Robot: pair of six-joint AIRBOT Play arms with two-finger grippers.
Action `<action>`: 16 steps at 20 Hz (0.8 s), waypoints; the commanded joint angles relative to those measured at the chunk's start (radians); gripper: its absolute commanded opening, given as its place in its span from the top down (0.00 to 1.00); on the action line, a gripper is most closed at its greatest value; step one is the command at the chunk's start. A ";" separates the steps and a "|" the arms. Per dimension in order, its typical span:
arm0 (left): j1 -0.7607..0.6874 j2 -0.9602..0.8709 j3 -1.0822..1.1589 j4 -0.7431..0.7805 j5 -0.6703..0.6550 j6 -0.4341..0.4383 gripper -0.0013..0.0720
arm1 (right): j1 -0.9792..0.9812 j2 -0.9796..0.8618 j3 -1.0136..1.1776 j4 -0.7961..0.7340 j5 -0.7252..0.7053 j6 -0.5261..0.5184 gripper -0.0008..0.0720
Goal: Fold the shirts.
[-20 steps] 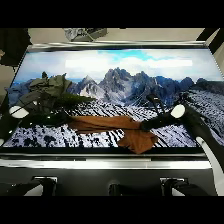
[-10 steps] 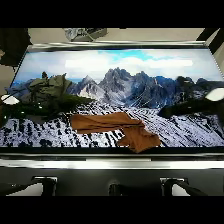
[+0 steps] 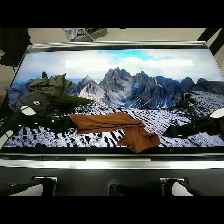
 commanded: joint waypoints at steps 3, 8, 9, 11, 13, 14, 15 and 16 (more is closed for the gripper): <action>-0.119 -0.050 -0.021 0.005 0.113 -0.003 0.05 | -0.007 0.001 -0.029 -0.005 -0.003 -0.007 0.03; -0.149 -0.078 -0.020 0.005 0.224 -0.016 0.35 | -0.007 0.001 -0.037 -0.031 0.008 -0.006 0.03; -0.149 -0.078 -0.020 0.005 0.230 -0.015 0.49 | -0.007 0.001 -0.051 -0.034 0.003 -0.006 0.03; -0.154 -0.078 -0.020 -0.011 0.222 -0.011 0.69 | -0.007 0.001 -0.093 -0.031 -0.026 -0.006 0.03; -0.159 -0.077 -0.020 -0.010 0.204 -0.007 0.92 | -0.007 0.001 -0.134 -0.024 -0.066 -0.006 0.03; -0.159 -0.076 -0.020 -0.010 0.195 -0.007 0.92 | -0.007 0.001 -0.150 -0.012 -0.083 -0.006 0.03; -0.159 -0.074 -0.020 -0.010 0.188 -0.007 0.93 | -0.007 0.001 -0.164 -0.005 -0.103 -0.007 0.03; -0.159 -0.069 -0.020 -0.010 0.185 -0.007 0.93 | -0.007 0.001 -0.171 -0.005 -0.129 -0.006 0.03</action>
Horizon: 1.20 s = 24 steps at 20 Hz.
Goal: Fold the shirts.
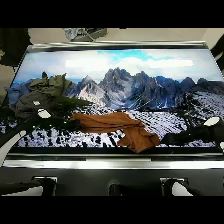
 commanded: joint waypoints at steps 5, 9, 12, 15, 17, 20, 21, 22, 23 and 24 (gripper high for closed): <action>-0.003 0.030 0.002 -0.004 -0.037 0.003 0.93 | 0.037 -0.063 -0.037 0.122 -0.130 0.009 0.08; 0.003 0.040 0.037 -0.003 -0.047 0.003 0.93 | 0.202 -0.094 -0.031 0.137 -0.201 -0.003 0.63; 0.029 0.064 0.137 -0.003 -0.101 0.003 0.93 | 0.208 -0.084 0.050 0.122 -0.153 0.004 0.93; 0.063 0.164 0.326 -0.002 -0.146 0.060 0.93 | 0.209 0.016 0.293 0.046 -0.118 0.004 0.93; 0.106 0.270 0.504 0.000 -0.102 0.051 0.93 | 0.209 0.120 0.534 -0.031 -0.171 0.005 0.93; 0.220 0.415 0.787 0.001 -0.029 -0.067 0.93 | 0.209 0.283 0.908 -0.238 -0.311 0.090 0.93; 0.264 0.456 0.860 0.001 -0.020 -0.102 0.93 | 0.209 0.329 0.995 -0.300 -0.336 0.121 0.93; 0.301 0.495 0.912 0.001 -0.019 -0.136 0.93 | 0.209 0.371 1.062 -0.337 -0.339 0.154 0.93; 0.322 0.531 0.937 0.000 -0.019 -0.156 0.93 | 0.209 0.412 1.107 -0.340 -0.336 0.167 0.93; 0.330 0.567 0.943 0.000 -0.019 -0.160 0.93 | 0.209 0.447 1.127 -0.333 -0.334 0.170 0.93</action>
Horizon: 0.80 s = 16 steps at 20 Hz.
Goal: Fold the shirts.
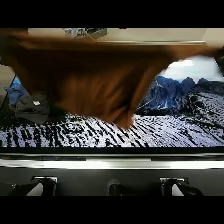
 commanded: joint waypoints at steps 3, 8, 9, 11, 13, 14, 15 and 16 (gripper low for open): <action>0.068 0.198 0.122 0.013 0.002 -0.095 0.93 | 0.000 0.195 0.179 -0.113 -0.054 0.069 0.93; 0.068 0.233 0.122 0.074 -0.089 -0.143 0.93 | 0.000 0.218 0.180 -0.114 -0.063 0.070 0.93; 0.068 0.222 0.121 0.091 -0.130 -0.153 0.93 | 0.000 0.208 0.180 -0.117 -0.065 0.070 0.93; 0.068 0.184 0.109 0.100 -0.236 -0.153 0.93 | 0.000 0.171 0.180 -0.117 -0.071 0.070 0.93; 0.066 0.129 0.058 0.102 -0.336 -0.152 0.93 | 0.000 0.093 0.180 -0.111 -0.074 0.071 0.93; 0.059 0.097 0.008 0.102 -0.364 -0.151 0.93 | 0.000 0.039 0.180 -0.099 -0.075 0.078 0.93; 0.051 0.066 -0.049 0.102 -0.372 -0.148 0.93 | 0.000 -0.024 0.179 -0.072 -0.076 0.077 0.93; 0.039 0.026 -0.116 0.102 -0.370 -0.146 0.93 | 0.000 -0.102 0.179 -0.040 -0.075 0.077 0.93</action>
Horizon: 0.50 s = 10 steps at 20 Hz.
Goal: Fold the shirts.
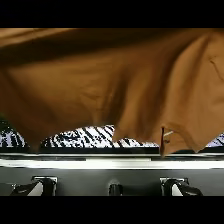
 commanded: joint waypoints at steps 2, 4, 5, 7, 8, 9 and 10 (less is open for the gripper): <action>-0.042 -0.173 -0.241 0.016 -0.073 0.036 0.93 | 0.002 -0.309 0.002 0.107 -0.008 -0.004 0.93; -0.059 -0.294 -0.331 0.016 -0.018 0.076 0.93 | 0.002 -0.484 0.002 0.154 -0.016 -0.051 0.93; -0.060 -0.360 -0.352 0.015 0.029 0.080 0.93 | 0.002 -0.564 0.002 0.169 -0.021 -0.060 0.93; -0.060 -0.498 -0.352 0.005 0.130 0.082 0.93 | 0.002 -0.710 0.002 0.215 -0.021 -0.058 0.92; -0.060 -0.560 -0.347 -0.027 0.174 0.117 0.93 | 0.002 -0.761 0.002 0.251 -0.023 -0.058 0.92; -0.060 -0.611 -0.342 -0.073 0.201 0.160 0.93 | 0.002 -0.807 0.002 0.296 -0.030 -0.047 0.93; -0.060 -0.659 -0.341 -0.127 0.218 0.187 0.92 | 0.002 -0.843 0.002 0.335 -0.032 -0.032 0.93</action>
